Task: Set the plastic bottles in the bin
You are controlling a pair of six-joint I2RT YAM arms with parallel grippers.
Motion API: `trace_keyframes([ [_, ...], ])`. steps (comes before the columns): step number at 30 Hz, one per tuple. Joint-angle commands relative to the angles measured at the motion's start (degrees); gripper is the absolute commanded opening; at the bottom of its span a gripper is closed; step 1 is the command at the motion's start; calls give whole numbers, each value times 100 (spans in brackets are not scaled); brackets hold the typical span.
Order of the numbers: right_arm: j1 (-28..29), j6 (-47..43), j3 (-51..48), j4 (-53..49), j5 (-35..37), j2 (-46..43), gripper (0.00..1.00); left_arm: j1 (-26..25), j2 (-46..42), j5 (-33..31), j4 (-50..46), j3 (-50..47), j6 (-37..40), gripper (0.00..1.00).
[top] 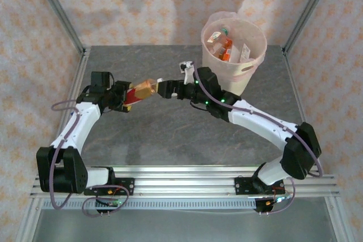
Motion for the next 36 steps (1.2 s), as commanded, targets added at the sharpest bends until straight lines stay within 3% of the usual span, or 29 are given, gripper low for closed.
trace_keyframes([
  [1,27,-329,258,8,258,153,99,-151,194,480,168,403,311,42],
  [8,27,-258,125,191,686,197,99,-303,282,552,176,576,314,42],
  [20,27,-438,406,976,96,869,100,-453,179,855,98,739,414,41],
  [31,26,-288,450,1555,-154,1062,79,-480,111,1042,260,608,278,42],
  [36,27,-189,390,1731,-188,1129,75,-495,66,1096,330,638,212,43],
])
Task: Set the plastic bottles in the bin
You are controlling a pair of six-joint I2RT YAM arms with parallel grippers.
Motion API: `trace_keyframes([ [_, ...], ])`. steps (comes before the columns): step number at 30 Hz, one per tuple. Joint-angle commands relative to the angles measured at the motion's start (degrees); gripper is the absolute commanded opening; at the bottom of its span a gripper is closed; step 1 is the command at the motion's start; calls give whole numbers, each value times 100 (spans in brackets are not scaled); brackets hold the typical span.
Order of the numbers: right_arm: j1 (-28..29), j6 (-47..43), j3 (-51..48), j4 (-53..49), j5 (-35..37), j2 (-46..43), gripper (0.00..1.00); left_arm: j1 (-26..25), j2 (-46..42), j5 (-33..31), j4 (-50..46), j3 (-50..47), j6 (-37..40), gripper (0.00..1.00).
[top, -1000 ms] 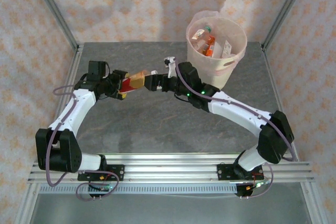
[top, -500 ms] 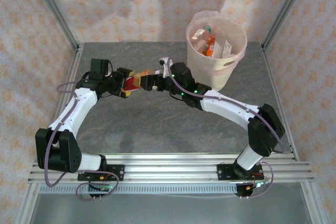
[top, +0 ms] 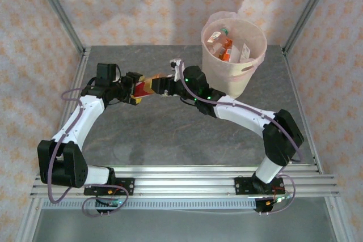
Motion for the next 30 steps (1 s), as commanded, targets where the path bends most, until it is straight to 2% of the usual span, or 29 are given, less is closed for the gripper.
trace_keyframes([
  [1,36,71,142,495,-213,100,75,-77,-213,303,180,73,15,43],
  [4,36,82,191,496,-272,171,79,-94,-250,314,181,90,9,43],
  [11,36,-22,280,495,-321,300,78,-103,-305,335,173,97,-18,43],
  [13,36,-33,291,508,-344,325,71,-99,-305,340,172,106,-25,43],
  [18,36,-25,241,583,-365,246,37,-103,-278,356,159,118,-23,46],
  [22,34,-80,124,575,-235,63,23,-102,-256,349,153,109,-22,51],
  [28,36,-145,-57,475,47,-243,24,-103,-252,323,150,106,-18,61],
  [30,36,-135,-96,377,177,-359,23,-103,-261,314,142,134,-12,71],
])
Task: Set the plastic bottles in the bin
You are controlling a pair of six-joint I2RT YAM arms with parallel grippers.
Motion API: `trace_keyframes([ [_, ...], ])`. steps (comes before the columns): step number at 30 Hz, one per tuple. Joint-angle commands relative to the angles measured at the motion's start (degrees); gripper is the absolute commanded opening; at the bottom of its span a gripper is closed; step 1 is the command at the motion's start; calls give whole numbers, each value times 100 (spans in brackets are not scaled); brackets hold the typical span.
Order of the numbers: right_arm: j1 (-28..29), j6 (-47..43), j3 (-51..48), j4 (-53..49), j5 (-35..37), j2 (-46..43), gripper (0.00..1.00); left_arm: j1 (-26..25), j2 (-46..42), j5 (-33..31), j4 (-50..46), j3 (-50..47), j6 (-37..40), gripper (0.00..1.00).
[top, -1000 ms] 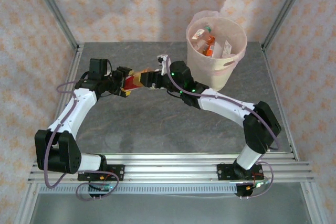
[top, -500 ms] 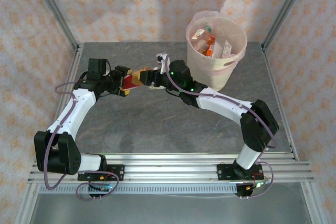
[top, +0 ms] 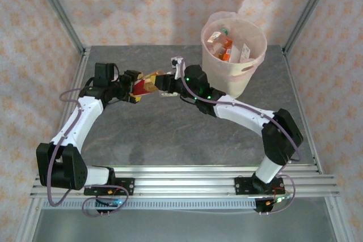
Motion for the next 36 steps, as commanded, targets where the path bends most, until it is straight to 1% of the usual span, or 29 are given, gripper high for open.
trace_keyframes([
  [1,84,-207,-71,44,192,-400,23,-123,-143,268,-7,137,234,75],
  [3,84,-202,-52,-258,426,-548,23,-104,-152,248,-33,179,252,85],
  [6,83,-229,33,-950,896,-835,23,-43,-186,205,-104,284,354,94],
  [9,80,-247,105,-1628,1448,-1195,24,60,-294,68,-266,448,475,97],
  [11,84,-261,211,-2125,1837,-1430,25,148,-391,-72,-400,564,590,97],
  [14,35,-319,621,-3081,2380,-1684,25,226,-575,-356,-639,737,815,98],
  [16,-70,-418,1077,-3780,2717,-1778,27,240,-710,-573,-757,801,969,98],
  [18,-274,-547,1600,-4419,2905,-1807,28,237,-846,-768,-864,835,1152,99],
  [21,-709,-693,2301,-5054,2906,-1800,28,235,-1026,-1018,-1003,816,1367,100],
  [24,-1174,-780,2879,-5499,2943,-1752,28,235,-1194,-1212,-1083,730,1518,100],
  [27,-1538,-853,3196,-5695,3155,-1710,28,233,-1324,-1363,-1114,613,1617,100],
  [32,-1828,-1196,3387,-5606,3839,-1627,29,239,-1419,-1457,-1190,550,1810,99],
  [34,-1963,-1234,3513,-5635,3876,-1519,29,235,-1415,-1459,-1235,563,1897,99],
  [36,-2135,-1189,3753,-5813,3727,-1357,29,235,-1418,-1465,-1270,554,1945,100],
])
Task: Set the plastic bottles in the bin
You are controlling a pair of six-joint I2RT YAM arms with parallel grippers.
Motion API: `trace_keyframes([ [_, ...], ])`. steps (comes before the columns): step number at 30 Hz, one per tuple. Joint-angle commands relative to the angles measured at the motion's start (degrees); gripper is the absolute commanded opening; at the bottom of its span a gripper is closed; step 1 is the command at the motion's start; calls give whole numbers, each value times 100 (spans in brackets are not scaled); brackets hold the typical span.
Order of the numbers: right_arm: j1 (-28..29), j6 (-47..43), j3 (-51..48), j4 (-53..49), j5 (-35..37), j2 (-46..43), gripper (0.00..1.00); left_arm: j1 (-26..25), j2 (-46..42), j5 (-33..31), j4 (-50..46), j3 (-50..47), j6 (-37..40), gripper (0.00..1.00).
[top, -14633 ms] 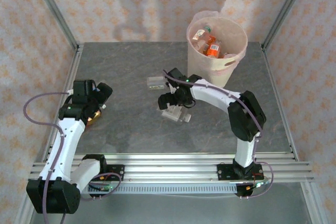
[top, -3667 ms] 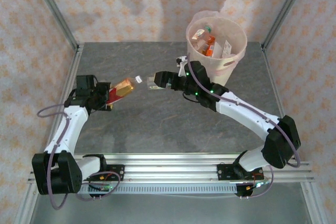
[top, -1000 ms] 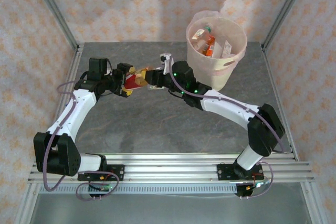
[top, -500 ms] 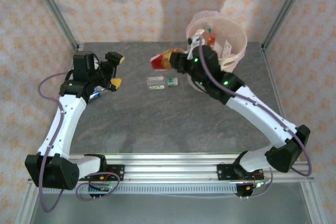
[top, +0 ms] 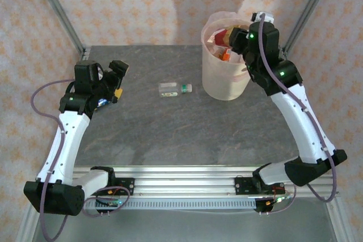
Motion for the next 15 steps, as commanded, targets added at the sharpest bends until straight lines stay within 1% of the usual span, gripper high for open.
trace_keyframes([
  [1,-259,-108,567,-443,90,282,30,8,-93,-186,-236,-55,299,100],
  [9,-855,76,1963,-1960,-1305,1292,30,8,-111,-259,-293,-91,390,99],
  [12,-1021,7,2356,-2371,-1713,1639,30,8,-94,-268,-329,-95,426,99],
  [15,-1139,-50,2735,-2686,-1947,2011,31,8,-96,-267,-338,-124,448,99],
])
